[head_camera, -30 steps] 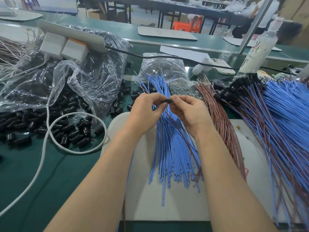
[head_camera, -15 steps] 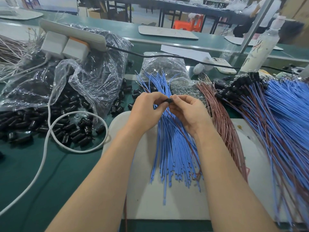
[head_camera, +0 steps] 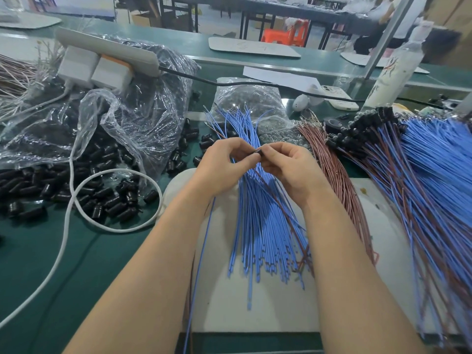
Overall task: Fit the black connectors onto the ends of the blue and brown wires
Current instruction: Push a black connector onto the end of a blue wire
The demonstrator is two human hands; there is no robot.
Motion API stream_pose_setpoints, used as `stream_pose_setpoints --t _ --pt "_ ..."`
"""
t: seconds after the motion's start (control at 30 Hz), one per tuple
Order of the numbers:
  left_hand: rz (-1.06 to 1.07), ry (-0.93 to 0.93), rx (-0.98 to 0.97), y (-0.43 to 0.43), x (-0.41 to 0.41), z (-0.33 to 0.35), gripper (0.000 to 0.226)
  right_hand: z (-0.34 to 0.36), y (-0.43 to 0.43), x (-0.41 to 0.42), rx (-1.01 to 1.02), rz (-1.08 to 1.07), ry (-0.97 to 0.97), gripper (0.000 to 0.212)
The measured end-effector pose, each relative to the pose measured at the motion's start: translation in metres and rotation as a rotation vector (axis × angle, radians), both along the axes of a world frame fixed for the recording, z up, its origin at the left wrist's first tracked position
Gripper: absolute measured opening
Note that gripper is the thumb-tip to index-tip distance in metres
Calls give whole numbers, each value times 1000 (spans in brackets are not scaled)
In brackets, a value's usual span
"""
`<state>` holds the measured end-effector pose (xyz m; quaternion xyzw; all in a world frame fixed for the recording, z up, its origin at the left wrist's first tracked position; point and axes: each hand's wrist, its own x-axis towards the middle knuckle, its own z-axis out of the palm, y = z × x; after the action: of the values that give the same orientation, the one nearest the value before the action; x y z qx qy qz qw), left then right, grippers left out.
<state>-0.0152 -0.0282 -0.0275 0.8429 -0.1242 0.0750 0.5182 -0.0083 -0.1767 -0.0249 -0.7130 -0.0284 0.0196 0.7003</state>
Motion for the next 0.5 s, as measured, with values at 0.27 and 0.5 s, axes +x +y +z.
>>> stream_pose_setpoints --t 0.27,0.5 --pt "92 -68 117 -6 -1 1 11 1 7 0 -373 -151 -209 10" --pt "-9 2 2 -3 -3 6 7 6 8 -2 -223 -125 -121 13"
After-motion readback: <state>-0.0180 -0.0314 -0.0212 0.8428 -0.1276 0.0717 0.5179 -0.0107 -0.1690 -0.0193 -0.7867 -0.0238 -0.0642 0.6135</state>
